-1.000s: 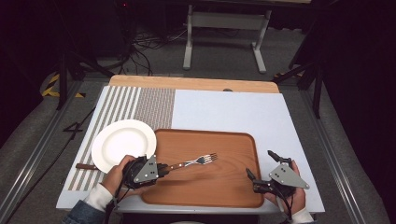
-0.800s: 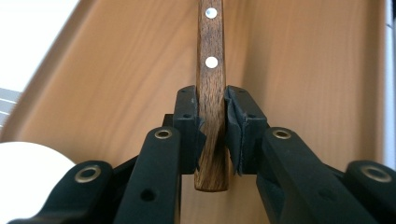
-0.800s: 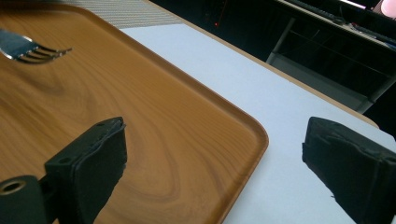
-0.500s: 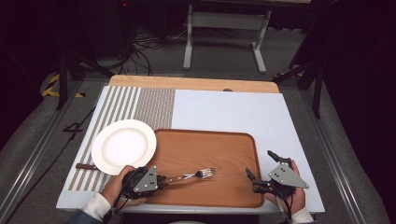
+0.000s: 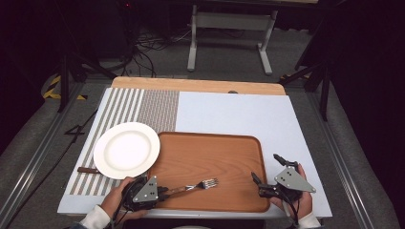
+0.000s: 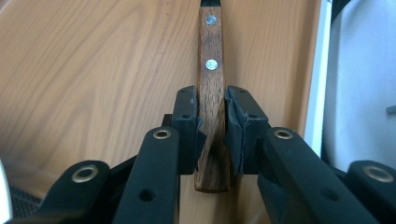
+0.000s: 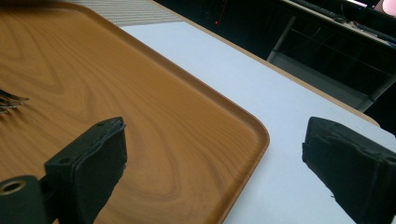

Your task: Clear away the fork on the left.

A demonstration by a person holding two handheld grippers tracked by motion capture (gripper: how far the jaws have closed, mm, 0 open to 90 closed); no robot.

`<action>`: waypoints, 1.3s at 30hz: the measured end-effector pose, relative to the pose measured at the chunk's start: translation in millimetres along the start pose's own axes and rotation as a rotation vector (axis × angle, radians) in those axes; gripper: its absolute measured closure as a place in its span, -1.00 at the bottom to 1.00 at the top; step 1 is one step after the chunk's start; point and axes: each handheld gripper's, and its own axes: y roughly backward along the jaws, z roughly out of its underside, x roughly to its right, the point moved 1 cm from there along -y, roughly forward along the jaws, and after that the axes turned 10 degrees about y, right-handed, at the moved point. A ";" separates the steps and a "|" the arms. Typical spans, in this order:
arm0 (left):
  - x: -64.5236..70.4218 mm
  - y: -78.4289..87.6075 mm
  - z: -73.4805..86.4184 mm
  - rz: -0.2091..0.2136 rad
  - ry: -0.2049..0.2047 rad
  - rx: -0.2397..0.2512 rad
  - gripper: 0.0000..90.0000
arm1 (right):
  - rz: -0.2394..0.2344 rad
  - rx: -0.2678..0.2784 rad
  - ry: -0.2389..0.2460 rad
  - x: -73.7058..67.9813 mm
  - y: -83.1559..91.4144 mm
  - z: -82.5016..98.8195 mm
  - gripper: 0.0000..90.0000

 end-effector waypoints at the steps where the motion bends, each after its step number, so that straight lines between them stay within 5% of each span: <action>1: 0.1 0.8 1.0 0.000 0.006 0.004 0.65 | -0.001 0.001 0.001 -0.3 -0.1 -0.2 -0.84; 8: -2.8 9.4 1.2 0.010 0.020 0.072 0.54 | 0.001 0.003 0.002 -0.4 0.4 -0.6 -0.84; 12: -5.8 14.0 -4.2 0.031 0.008 0.098 0.87 | 0.001 0.005 0.000 -0.2 0.3 -0.6 -0.84; 17: -10.6 13.1 -18.3 0.058 -0.024 0.127 1.00 | 0.001 0.003 0.000 -0.5 0.0 -0.7 -0.84; 19: -11.4 7.5 -32.8 0.075 -0.079 0.126 1.00 | 0.001 0.003 0.000 -0.6 0.0 -0.8 -0.84; 32: -1.2 -38.1 -74.5 0.192 -0.241 0.026 1.00 | -0.007 0.000 -0.004 -0.5 -1.5 0.7 -0.84; 39: 2.6 -56.5 -85.5 0.209 -0.309 -0.041 1.00 | -0.012 -0.007 0.002 -1.4 -2.7 1.8 -0.84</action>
